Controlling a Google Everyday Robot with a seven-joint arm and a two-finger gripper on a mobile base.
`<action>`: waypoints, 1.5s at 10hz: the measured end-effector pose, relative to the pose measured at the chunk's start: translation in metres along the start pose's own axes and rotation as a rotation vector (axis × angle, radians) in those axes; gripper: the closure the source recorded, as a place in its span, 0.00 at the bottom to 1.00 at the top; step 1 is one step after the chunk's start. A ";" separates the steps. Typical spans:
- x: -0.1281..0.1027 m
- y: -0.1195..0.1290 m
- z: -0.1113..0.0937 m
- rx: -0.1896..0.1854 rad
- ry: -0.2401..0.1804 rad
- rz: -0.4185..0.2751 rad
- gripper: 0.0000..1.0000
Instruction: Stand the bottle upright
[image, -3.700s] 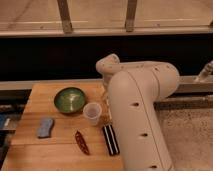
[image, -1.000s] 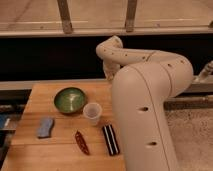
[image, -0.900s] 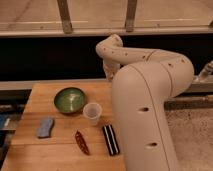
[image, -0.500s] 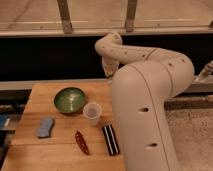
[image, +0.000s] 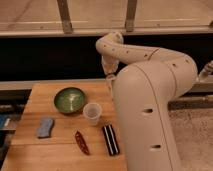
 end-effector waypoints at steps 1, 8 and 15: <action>0.000 0.000 0.000 0.000 0.000 0.001 1.00; 0.000 0.001 0.000 -0.001 0.000 0.000 1.00; -0.007 -0.004 -0.010 0.027 -0.027 0.001 1.00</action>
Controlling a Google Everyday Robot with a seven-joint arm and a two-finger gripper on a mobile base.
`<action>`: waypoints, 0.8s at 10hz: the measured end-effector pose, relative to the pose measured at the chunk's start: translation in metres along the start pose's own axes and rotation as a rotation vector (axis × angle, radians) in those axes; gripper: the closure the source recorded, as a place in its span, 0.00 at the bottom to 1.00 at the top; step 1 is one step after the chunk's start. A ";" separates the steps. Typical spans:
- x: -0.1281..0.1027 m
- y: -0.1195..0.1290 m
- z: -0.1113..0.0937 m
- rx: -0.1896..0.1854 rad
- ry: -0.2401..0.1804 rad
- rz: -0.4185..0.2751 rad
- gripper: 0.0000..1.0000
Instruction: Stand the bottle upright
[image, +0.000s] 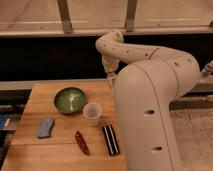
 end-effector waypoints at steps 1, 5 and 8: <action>-0.001 -0.001 -0.001 0.002 -0.004 0.000 1.00; -0.010 -0.005 -0.003 -0.013 -0.032 0.011 1.00; -0.024 -0.007 -0.006 -0.046 -0.076 0.018 1.00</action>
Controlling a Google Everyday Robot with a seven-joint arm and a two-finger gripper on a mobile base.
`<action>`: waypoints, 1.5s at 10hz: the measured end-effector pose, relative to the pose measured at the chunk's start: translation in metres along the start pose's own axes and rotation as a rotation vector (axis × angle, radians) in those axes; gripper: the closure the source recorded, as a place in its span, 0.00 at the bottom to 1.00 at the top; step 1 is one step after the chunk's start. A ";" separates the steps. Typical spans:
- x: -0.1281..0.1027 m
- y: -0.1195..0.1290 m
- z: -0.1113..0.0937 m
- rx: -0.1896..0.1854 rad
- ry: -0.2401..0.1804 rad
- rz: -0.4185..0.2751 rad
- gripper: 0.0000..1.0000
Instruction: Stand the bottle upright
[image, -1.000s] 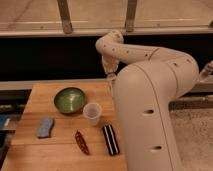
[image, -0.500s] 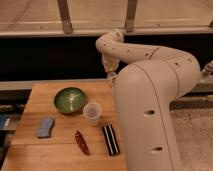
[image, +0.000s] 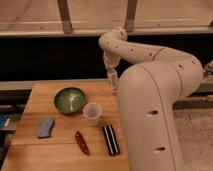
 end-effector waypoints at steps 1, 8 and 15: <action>-0.004 0.001 -0.001 -0.007 -0.010 0.000 1.00; -0.024 0.013 0.009 -0.066 -0.041 -0.001 1.00; -0.020 0.022 0.026 -0.141 -0.055 0.012 1.00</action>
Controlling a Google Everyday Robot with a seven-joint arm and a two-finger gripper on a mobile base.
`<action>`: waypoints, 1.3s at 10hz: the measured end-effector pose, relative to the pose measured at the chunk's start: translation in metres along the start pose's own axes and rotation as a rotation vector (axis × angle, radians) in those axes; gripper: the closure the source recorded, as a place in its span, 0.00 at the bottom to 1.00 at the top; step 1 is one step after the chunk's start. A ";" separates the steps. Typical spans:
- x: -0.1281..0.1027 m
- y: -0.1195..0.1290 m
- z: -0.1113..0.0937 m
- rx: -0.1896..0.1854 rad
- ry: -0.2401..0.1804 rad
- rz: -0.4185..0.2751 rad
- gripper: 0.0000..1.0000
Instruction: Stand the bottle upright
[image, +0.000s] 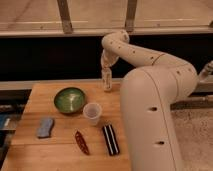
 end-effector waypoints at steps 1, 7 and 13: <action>0.000 0.003 0.003 -0.007 0.001 -0.003 1.00; 0.001 0.013 0.016 -0.009 0.014 -0.023 1.00; 0.006 0.012 0.018 -0.010 0.010 -0.019 1.00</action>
